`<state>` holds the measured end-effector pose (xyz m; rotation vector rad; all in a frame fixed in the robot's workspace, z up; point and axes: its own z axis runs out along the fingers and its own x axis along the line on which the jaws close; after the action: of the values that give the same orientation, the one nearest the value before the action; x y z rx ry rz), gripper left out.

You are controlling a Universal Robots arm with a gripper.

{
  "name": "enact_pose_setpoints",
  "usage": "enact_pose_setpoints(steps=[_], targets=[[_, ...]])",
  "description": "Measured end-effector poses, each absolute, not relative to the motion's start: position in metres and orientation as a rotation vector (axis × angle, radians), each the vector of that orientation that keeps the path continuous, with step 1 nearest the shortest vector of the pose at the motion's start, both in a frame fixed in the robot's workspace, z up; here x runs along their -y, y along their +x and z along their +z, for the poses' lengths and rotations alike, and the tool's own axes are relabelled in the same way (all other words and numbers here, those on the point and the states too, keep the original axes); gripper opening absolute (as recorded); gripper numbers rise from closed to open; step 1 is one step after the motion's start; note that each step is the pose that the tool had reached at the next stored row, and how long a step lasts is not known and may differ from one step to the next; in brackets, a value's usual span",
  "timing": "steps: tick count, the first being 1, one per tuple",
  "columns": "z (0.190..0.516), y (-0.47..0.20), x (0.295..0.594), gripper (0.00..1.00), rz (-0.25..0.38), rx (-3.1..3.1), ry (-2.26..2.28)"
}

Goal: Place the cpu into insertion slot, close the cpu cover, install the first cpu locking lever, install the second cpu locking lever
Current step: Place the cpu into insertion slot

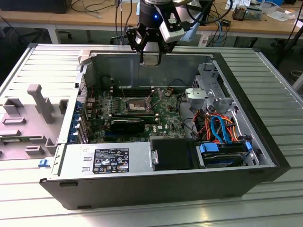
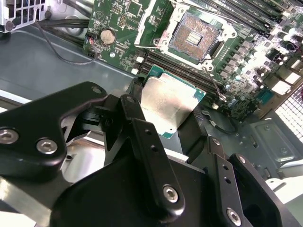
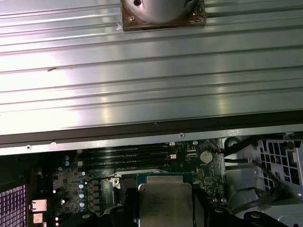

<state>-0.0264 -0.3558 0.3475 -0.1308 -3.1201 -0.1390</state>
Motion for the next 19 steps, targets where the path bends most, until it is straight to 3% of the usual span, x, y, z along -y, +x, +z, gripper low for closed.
enact_pose_setpoints(steps=[19], targets=[[0.3461,-0.0264,0.3558,0.55,-0.139,3.119,-0.184]])
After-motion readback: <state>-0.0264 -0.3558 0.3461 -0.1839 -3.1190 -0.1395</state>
